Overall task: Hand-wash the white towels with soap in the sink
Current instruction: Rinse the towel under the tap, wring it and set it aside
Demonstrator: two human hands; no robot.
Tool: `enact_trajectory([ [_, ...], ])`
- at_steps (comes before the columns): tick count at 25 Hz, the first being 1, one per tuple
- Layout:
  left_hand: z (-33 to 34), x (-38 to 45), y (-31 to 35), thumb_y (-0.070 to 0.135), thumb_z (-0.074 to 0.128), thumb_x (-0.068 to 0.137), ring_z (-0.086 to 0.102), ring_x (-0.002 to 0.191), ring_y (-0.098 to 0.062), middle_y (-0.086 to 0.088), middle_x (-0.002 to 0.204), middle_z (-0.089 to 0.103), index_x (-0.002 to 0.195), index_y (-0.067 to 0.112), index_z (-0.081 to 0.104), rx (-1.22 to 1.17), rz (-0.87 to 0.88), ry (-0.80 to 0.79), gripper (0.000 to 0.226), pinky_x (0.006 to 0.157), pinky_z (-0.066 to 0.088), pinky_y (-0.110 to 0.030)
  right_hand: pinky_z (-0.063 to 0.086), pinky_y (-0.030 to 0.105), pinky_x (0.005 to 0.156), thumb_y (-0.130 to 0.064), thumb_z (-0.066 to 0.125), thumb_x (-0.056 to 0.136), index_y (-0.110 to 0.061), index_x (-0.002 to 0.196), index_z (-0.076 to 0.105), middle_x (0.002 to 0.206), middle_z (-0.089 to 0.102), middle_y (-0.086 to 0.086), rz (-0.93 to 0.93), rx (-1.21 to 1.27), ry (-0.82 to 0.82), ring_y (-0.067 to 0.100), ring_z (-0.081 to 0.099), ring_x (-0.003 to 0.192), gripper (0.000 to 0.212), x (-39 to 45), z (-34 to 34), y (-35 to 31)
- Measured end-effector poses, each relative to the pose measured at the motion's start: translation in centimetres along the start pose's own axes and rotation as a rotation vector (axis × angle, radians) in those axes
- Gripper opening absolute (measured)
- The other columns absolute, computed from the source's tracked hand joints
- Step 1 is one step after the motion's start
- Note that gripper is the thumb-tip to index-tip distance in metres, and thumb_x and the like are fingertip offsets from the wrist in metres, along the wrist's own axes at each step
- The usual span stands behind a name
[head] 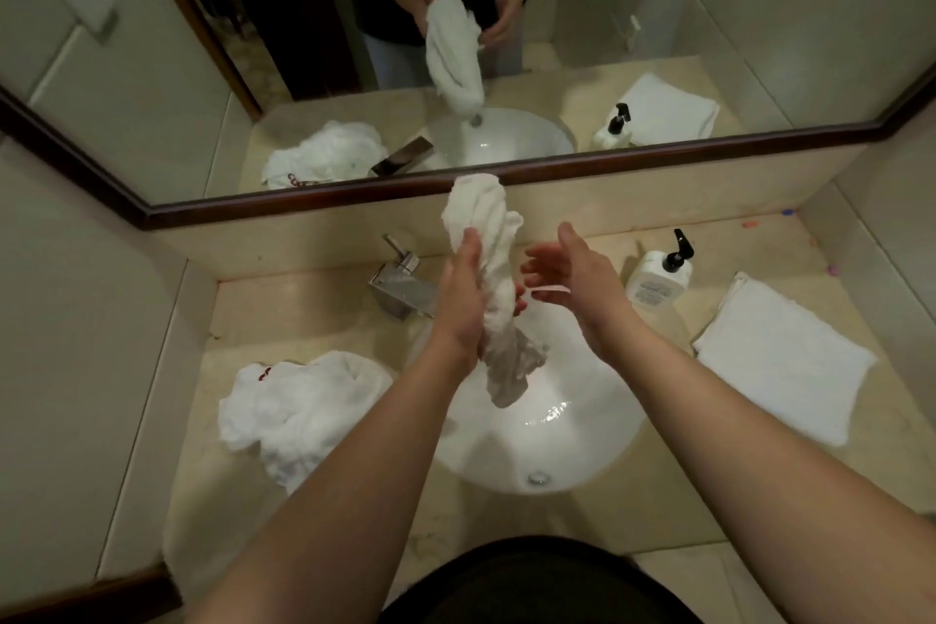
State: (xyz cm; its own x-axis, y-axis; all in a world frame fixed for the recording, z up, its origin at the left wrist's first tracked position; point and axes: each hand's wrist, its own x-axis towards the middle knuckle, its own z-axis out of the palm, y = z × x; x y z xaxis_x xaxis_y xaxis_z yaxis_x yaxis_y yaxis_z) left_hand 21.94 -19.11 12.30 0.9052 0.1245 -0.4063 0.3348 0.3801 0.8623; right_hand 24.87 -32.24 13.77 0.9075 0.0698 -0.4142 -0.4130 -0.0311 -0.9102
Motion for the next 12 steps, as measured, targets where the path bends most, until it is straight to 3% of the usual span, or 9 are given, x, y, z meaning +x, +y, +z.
enact_trajectory([
  [3,-0.6,-1.4,0.0,0.063,0.053,0.083,0.067,0.090,-0.026,-0.018,0.105,0.072,0.118,0.014,0.069,0.094,0.015,-0.119,0.062,0.083,0.053,-0.042,0.057,0.037,0.086,-0.053,0.045,0.099,-0.007,0.116,0.068,0.102,0.075,0.008,0.067,0.124,-0.074,0.022,0.071,0.096,0.054,-0.7,1.0,-1.9],
  [7,-0.3,-1.8,1.8,0.085,0.048,0.074,0.068,0.106,-0.018,0.001,0.110,0.074,0.109,0.030,0.073,0.334,-0.053,-0.146,0.070,0.102,0.048,-0.044,0.054,0.041,0.092,-0.035,0.055,0.099,-0.001,0.110,0.066,0.102,0.074,0.014,-0.051,0.155,0.102,0.027,0.071,0.097,0.038,-2.7,2.2,-1.0],
  [9,0.5,-2.2,2.3,0.081,0.049,0.078,0.069,0.102,-0.016,0.003,0.106,0.074,0.111,0.025,0.071,0.395,-0.035,-0.107,0.068,0.101,0.050,-0.044,0.055,0.040,0.087,-0.031,0.058,0.098,-0.002,0.103,0.064,0.097,0.074,0.013,-0.127,0.162,0.192,0.024,0.071,0.090,0.031,-3.8,2.5,-0.4],
  [12,1.2,-2.0,2.6,0.066,0.065,0.073,0.067,0.103,-0.018,-0.003,0.112,0.068,0.124,0.016,0.053,0.248,0.039,-0.044,0.073,0.097,0.053,-0.043,0.051,0.038,0.074,-0.030,0.066,0.092,0.000,0.094,0.058,0.081,0.064,0.006,-0.285,-0.030,0.301,0.015,0.060,0.074,0.030,-5.6,1.9,-0.8],
])
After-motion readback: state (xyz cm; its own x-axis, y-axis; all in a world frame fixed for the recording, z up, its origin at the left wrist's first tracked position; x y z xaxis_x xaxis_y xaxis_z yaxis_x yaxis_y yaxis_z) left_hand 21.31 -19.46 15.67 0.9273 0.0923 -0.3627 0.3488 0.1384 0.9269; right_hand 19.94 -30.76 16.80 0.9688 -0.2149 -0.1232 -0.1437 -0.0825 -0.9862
